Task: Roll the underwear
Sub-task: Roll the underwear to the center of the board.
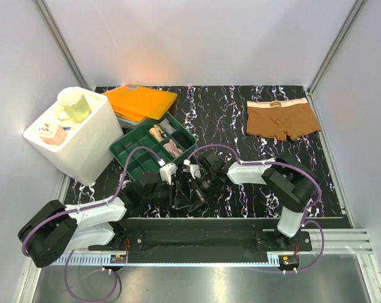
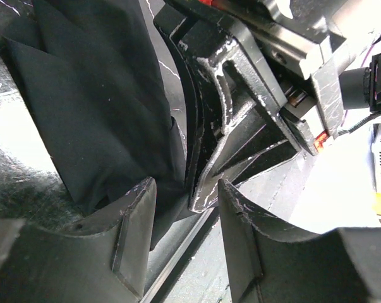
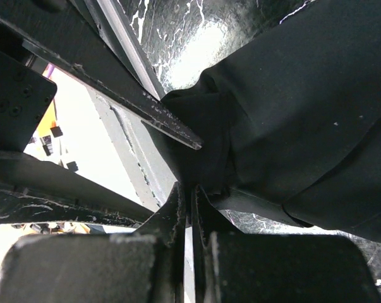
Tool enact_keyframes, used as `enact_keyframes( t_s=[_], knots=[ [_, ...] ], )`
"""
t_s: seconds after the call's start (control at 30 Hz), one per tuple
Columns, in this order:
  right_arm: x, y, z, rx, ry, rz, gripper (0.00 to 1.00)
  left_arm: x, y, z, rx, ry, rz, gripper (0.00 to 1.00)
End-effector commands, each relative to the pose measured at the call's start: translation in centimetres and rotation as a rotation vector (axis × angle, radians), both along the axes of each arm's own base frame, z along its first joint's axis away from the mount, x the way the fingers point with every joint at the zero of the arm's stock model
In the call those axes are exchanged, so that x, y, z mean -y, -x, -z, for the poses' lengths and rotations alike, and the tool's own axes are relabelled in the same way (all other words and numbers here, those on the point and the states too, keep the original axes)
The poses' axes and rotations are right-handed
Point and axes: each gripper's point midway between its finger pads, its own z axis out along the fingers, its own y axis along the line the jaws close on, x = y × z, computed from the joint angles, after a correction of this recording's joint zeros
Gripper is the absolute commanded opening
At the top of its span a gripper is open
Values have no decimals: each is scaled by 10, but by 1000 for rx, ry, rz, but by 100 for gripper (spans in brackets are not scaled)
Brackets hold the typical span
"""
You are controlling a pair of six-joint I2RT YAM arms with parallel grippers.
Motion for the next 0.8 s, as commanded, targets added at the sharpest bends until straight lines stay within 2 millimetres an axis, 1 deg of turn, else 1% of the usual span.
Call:
enact_keyframes(
  t_s=[0.0,0.17,0.4,0.53,0.63,0.77],
  knots=[
    [-5,-6,-8,14,-44,-14,0,4,-4,-4,57,22,8,47],
    [-5,-6,-10,15,-50,-19,0,-2,-3,5,59,-11,2,47],
    [-6,-7,-12,11,-61,-18,0,-2,-4,6,67,-18,4,47],
    [-5,-9,-14,12,-66,-15,0,-7,-2,14,58,-53,0,47],
    [-4,-11,-12,7,-63,-7,0,-10,-1,17,55,-63,-1,46],
    [-2,-13,-8,-3,-55,-1,0,-13,1,20,51,-72,-6,43]
  ],
)
